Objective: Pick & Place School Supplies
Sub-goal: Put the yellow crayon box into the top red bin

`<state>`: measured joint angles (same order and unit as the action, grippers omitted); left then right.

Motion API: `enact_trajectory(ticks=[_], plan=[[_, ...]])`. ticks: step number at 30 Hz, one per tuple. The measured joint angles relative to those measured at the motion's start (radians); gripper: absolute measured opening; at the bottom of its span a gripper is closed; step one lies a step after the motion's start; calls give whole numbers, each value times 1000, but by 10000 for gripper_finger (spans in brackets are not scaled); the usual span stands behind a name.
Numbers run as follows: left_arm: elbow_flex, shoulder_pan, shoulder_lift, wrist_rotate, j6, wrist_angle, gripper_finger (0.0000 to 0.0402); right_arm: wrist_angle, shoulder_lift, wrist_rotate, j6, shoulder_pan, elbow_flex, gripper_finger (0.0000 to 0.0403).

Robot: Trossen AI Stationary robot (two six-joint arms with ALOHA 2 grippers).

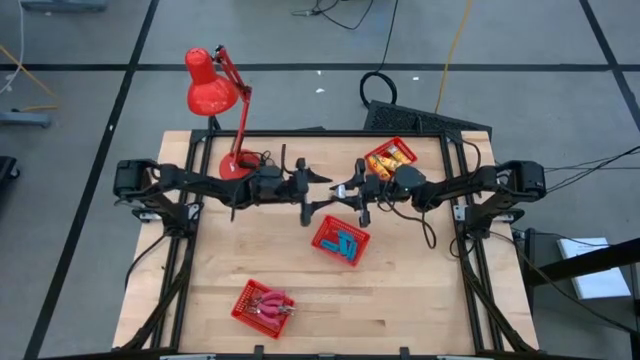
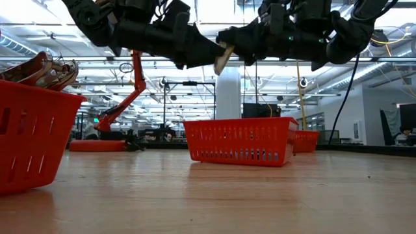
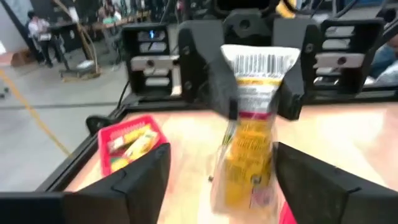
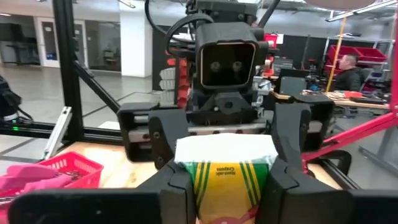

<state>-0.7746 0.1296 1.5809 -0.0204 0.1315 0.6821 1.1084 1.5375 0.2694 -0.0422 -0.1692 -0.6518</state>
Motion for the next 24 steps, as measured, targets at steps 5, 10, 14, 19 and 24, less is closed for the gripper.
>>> enact_trajectory(ticks=[5,10,14,19,24], plan=[[0,15,-85,1,34,-144,305,-3,-1,-6,3,-9,0,87],[0,15,-184,3,62,-299,310,-6,-1,-7,-1,-15,0,86],[13,14,-251,1,58,-393,303,-52,-7,-48,-25,-39,0,86],[92,-3,-305,30,27,-395,292,-96,-8,-119,-47,-97,18,86],[188,-35,-339,66,-27,-353,290,-95,-47,-168,-51,-172,76,86]])
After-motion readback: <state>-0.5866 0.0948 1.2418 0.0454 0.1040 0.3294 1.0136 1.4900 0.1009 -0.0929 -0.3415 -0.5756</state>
